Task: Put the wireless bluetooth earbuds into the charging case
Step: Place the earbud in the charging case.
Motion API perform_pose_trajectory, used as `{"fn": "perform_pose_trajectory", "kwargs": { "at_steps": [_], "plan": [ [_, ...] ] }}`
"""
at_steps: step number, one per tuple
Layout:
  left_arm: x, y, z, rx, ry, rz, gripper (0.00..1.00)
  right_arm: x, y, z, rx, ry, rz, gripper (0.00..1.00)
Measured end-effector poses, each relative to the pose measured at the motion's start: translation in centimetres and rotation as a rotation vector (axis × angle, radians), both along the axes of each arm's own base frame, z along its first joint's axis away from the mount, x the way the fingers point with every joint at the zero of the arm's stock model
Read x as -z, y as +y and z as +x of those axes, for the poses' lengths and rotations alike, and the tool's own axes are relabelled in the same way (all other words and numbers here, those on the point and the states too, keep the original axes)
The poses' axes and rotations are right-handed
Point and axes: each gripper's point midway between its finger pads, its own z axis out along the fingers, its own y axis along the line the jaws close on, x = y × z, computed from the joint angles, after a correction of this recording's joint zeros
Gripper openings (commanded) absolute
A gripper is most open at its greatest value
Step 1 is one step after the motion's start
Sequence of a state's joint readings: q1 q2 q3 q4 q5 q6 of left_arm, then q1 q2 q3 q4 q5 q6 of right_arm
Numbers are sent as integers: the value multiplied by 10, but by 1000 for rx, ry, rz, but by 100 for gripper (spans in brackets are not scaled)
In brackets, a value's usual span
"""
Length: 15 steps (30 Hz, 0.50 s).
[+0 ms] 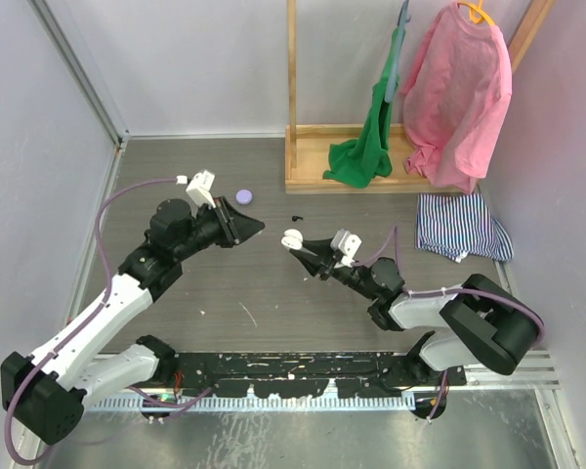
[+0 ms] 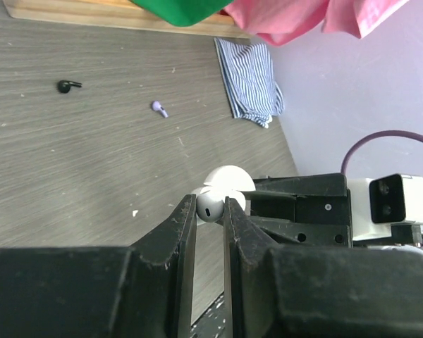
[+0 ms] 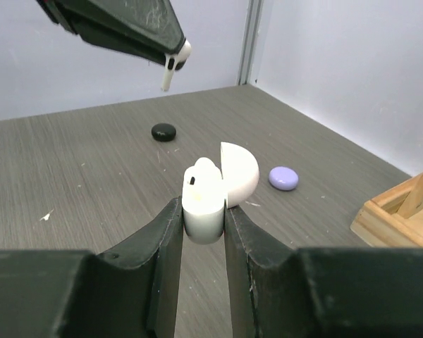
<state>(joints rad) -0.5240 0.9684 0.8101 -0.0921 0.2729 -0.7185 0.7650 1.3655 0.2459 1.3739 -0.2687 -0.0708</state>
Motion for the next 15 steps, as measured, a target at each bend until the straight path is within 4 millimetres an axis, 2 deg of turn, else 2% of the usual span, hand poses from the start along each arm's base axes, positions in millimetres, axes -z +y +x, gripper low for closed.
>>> {"fn": "perform_pose_trajectory", "kwargs": {
  "at_steps": [6, 15],
  "plan": [
    [2, -16, -9, 34, 42, -90, 16, -9, 4, 3, 4, -26, 28, 3],
    [-21, -40, -22, 113, -19, -164, 15, -13, 10, -1, -15, -42, 47, 2]
  ]
}}
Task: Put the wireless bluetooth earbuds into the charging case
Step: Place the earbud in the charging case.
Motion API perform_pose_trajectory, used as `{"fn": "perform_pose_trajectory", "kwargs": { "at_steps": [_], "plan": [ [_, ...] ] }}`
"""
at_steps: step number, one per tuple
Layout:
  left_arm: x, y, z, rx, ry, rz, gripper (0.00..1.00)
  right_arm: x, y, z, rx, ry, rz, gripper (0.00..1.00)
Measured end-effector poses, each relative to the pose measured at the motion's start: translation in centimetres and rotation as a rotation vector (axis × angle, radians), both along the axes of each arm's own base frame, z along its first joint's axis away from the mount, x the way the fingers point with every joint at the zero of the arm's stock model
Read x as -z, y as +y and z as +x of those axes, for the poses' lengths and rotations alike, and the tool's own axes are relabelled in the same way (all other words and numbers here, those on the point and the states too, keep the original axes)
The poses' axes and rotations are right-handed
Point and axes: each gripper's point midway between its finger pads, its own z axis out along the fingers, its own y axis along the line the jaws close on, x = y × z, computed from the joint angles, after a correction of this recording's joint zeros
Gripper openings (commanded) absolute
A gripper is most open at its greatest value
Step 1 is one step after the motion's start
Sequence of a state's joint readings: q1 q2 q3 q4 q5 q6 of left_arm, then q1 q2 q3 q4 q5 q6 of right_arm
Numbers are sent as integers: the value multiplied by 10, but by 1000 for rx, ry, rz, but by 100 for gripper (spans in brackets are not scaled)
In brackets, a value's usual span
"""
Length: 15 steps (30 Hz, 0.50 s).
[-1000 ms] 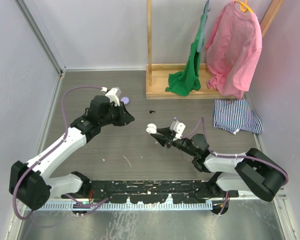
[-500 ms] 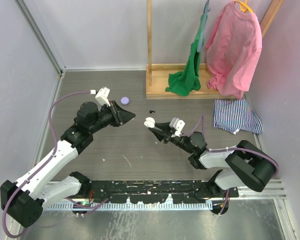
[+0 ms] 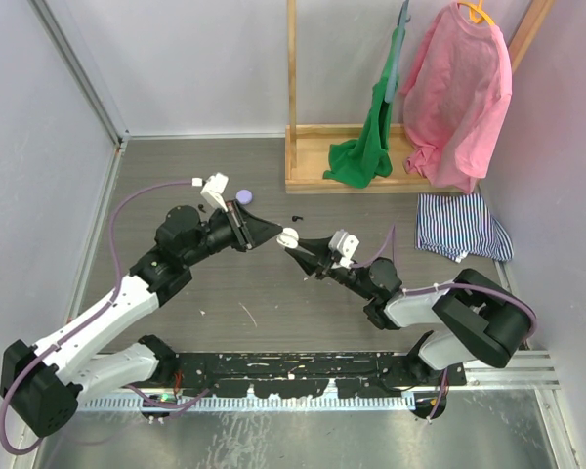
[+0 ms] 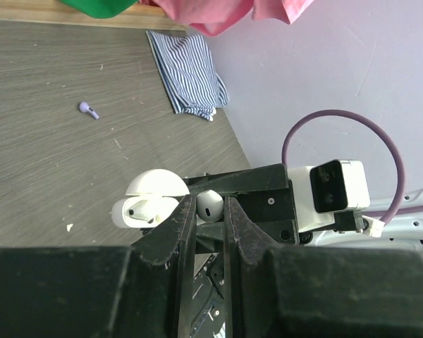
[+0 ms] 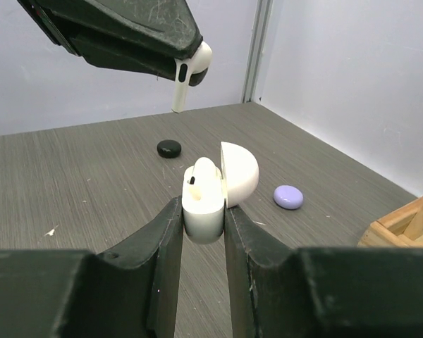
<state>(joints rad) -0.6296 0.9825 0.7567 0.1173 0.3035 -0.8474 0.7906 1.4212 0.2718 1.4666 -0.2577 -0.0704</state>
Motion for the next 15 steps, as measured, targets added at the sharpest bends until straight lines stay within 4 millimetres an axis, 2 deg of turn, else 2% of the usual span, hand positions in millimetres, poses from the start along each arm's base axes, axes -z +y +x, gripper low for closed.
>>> {"fn": "perform_pose_trajectory", "kwargs": {
  "at_steps": [5, 15],
  "plan": [
    [0, -9, -1, 21, -15, -11, 15, -2, 1, -1, -4, -6, 9, 2],
    [15, -19, -4, 48, -2, 2, 14, -4, 2, -2, -10, -2, 27, 2]
  ]
}}
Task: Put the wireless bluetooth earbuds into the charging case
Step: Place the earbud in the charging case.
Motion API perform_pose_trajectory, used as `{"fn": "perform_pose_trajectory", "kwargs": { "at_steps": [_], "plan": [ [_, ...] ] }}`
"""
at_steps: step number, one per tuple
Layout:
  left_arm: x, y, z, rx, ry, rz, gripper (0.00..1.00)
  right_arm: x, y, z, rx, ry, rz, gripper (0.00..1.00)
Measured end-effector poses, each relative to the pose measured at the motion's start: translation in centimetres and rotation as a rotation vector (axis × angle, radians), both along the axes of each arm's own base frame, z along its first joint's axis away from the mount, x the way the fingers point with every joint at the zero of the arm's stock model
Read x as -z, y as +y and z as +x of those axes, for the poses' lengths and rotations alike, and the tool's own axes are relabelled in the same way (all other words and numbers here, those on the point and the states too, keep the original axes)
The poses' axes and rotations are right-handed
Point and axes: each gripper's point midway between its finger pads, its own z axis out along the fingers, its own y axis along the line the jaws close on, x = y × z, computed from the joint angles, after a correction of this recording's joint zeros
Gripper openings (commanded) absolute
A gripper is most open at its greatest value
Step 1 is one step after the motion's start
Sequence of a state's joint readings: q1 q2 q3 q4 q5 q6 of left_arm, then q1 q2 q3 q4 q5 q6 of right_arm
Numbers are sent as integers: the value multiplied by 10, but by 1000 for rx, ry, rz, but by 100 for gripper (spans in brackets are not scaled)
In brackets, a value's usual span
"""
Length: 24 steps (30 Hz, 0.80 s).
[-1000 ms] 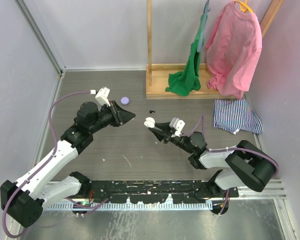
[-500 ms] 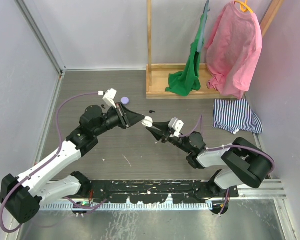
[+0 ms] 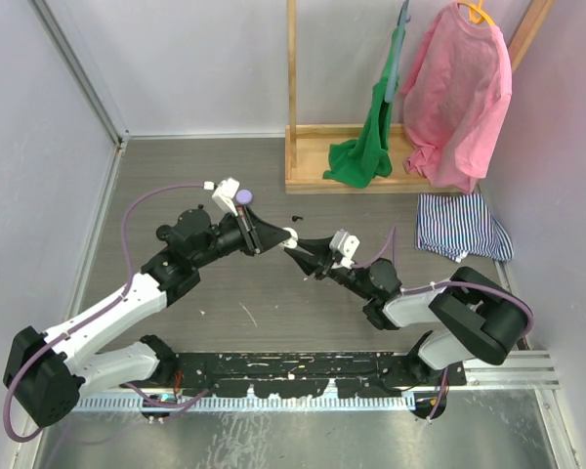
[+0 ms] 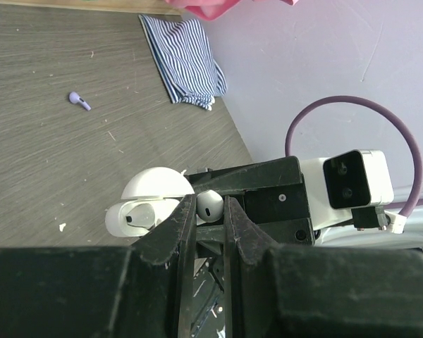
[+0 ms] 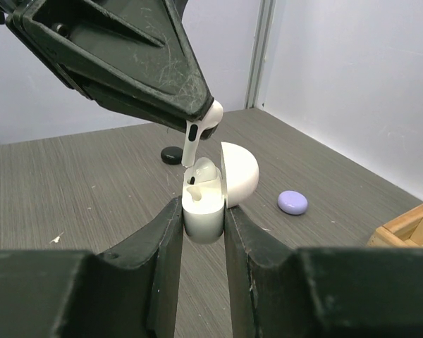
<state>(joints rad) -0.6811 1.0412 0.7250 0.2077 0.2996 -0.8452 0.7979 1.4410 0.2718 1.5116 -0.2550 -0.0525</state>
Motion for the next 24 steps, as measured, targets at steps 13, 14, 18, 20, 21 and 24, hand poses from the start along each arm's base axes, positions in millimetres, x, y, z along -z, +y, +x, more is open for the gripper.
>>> {"fn": "perform_pose_trajectory", "kwargs": {
  "at_steps": [13, 14, 18, 20, 21, 24],
  "plan": [
    [12, -3, -2, -15, -13, 19, 14, 0, 0, 1, 5, 10, 10, 2],
    [14, -3, -2, -20, -14, 21, 14, -1, 0, 1, 5, 11, 11, 2],
    [17, -3, -2, -47, -26, 19, 14, 0, -1, 2, 12, 15, 13, 2],
    [16, -2, -2, -65, -40, 13, 14, 0, -1, 2, 15, 18, 15, 2],
    [16, -2, -2, -75, -45, 10, 14, 0, -1, 3, 16, 19, 16, 2],
    [16, 2, -1, -116, -63, -2, 14, 0, -1, 2, 15, 21, 18, 2]
  ]
}}
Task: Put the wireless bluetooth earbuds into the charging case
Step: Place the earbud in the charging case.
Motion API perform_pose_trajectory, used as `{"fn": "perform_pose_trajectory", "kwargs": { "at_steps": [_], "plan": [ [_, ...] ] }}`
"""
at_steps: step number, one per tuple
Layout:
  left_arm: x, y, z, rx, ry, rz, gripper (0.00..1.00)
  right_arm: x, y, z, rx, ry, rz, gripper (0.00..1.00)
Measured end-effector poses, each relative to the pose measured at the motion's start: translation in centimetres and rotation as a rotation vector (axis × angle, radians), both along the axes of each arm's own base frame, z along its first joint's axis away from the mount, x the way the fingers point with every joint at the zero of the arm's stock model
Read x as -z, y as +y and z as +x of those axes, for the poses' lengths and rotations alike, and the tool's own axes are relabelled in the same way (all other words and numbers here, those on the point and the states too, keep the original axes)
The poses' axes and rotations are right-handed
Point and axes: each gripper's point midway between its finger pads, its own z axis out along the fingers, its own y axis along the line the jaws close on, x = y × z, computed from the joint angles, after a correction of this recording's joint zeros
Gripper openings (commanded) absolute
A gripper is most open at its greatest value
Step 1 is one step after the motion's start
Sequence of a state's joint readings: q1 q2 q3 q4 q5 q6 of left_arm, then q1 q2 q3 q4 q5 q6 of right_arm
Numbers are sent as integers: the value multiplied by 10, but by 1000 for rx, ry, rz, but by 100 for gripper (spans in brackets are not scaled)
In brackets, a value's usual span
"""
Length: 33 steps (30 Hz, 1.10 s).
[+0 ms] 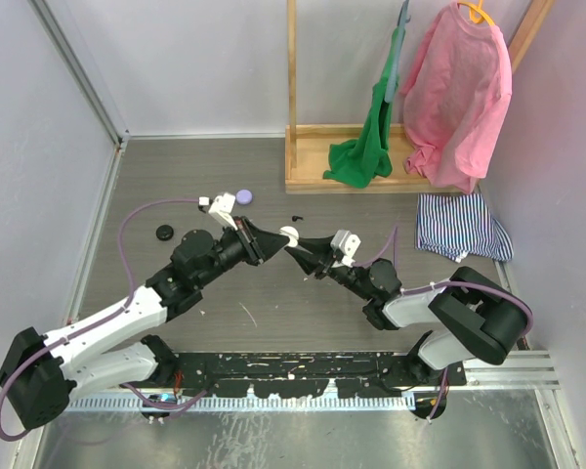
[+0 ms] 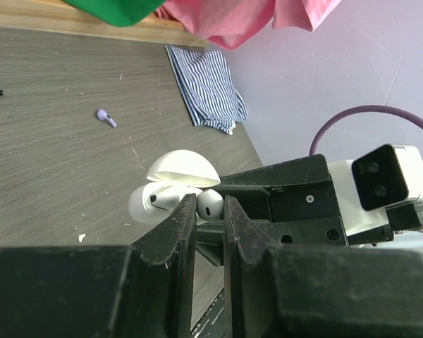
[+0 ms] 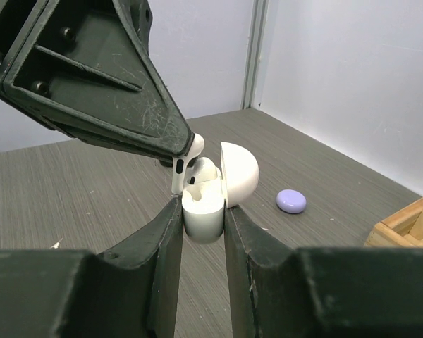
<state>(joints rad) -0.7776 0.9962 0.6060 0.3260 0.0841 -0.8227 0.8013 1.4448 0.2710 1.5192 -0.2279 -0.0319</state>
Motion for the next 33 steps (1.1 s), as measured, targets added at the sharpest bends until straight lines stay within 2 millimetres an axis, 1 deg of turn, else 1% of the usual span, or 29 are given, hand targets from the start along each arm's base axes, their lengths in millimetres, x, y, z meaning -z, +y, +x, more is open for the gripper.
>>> {"fn": "perform_pose_trajectory", "kwargs": {
  "at_steps": [3, 7, 17, 25, 33],
  "plan": [
    [-1, 2, 0, -28, -16, -14, 13, 0, 0, 0, 0, 1, 1, 2],
    [-8, 2, 2, -65, -44, -48, 13, 0, 0, 0, 2, 2, 2, 2],
    [-18, -3, -1, -112, -74, -118, 13, 2, -1, -1, 10, 8, 2, 2],
    [-11, -4, 1, -151, -71, -122, 13, 3, -2, -1, 14, 11, 1, 2],
    [-7, -2, 2, -180, -70, -124, 13, -1, -4, -3, 17, 3, 11, 2]
  ]
}}
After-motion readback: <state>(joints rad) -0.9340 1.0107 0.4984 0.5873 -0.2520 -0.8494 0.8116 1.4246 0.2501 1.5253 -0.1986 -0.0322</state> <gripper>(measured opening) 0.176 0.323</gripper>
